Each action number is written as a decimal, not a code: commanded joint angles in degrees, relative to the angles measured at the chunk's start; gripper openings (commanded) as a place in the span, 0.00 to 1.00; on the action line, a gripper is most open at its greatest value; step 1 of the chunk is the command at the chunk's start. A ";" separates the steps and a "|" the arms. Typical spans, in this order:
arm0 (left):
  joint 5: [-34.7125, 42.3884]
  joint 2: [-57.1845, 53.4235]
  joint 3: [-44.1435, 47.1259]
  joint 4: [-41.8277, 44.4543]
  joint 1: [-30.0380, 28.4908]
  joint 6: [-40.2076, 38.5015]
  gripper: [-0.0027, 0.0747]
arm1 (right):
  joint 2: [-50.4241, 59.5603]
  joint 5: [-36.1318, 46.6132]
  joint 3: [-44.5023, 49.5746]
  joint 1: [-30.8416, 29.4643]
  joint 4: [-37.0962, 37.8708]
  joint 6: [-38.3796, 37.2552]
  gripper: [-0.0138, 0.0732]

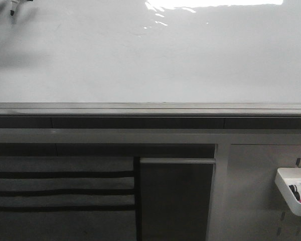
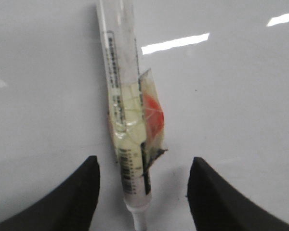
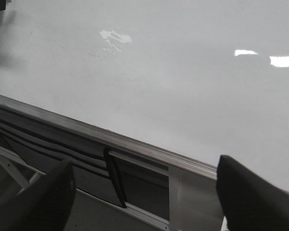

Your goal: Write number 3 on whiteboard

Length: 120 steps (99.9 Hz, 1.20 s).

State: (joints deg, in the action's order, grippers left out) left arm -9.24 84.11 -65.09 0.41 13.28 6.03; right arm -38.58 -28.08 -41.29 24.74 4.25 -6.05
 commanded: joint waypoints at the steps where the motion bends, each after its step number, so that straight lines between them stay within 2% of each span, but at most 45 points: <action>1: 5.63 -0.73 -2.00 0.16 0.39 -0.09 0.51 | -0.23 3.89 -2.02 0.07 0.35 0.61 0.78; 25: 7.05 -0.06 -2.00 0.16 0.39 -0.09 0.49 | -0.23 3.89 -2.02 0.07 0.35 0.61 0.78; 44: 7.04 -0.06 -2.00 0.16 0.39 -0.09 0.29 | -0.23 3.69 -2.02 0.07 0.35 0.61 0.78; 56: 7.07 -0.06 -2.00 0.16 0.39 -0.09 0.20 | -0.23 3.69 -2.02 0.07 0.35 0.61 0.78; 94: 6.68 -0.22 -2.00 0.16 0.39 -0.09 0.05 | -0.23 3.56 -2.02 0.07 0.35 0.61 0.78; 108: -0.57 -2.82 -2.81 3.24 0.81 1.09 0.01 | -0.23 -2.06 -4.96 0.07 -2.41 0.51 0.78; 120: -15.81 -6.69 -5.02 3.35 3.21 9.49 0.01 | -0.23 -10.11 -9.85 0.29 -3.48 1.49 0.78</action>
State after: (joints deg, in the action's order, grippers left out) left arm -19.16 82.62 -66.73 3.74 14.55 9.83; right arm -38.71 -37.00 -46.35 24.74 1.59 -5.91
